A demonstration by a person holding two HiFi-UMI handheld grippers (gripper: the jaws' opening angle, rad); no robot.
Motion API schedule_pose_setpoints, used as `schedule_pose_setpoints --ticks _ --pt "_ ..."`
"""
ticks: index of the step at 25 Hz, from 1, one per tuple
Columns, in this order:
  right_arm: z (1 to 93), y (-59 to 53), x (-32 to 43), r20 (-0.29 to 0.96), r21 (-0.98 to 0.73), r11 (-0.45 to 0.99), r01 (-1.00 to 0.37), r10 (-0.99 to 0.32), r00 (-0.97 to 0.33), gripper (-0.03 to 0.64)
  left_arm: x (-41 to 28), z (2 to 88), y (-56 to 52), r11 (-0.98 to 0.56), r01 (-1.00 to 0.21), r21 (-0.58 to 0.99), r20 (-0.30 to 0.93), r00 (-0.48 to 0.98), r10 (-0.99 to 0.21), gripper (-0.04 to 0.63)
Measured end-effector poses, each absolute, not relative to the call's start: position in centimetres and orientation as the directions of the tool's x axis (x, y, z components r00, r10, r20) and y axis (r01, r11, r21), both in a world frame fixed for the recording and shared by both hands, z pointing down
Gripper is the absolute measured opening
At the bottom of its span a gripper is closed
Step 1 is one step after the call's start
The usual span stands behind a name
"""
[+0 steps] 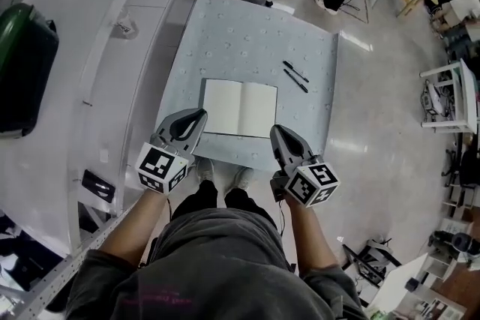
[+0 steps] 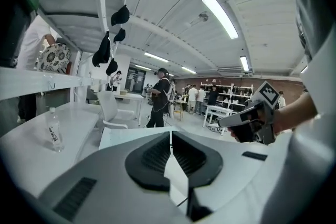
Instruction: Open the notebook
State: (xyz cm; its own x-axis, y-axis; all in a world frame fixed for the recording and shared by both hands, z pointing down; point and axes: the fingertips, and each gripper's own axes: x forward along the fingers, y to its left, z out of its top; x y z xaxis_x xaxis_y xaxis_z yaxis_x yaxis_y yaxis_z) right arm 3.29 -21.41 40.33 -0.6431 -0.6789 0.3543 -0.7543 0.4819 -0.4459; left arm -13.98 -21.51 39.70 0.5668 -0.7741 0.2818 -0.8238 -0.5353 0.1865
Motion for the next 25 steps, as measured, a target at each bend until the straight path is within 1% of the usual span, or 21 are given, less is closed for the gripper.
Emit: schedule_pose_setpoints --ticks 11,25 --pt "36.0 -21.9 3.9 0.275 -0.419 0.514 -0.749 -0.714 -0.644 0.003 -12.7 34.9 -22.0 -0.623 -0.768 0.145 0.229 0.639 -0.734 0.006" --pt "32.9 -22.2 5.6 0.219 -0.392 0.546 -0.74 -0.726 -0.652 0.003 -10.9 31.4 -23.0 -0.652 -0.752 0.095 0.191 0.657 -0.729 0.003"
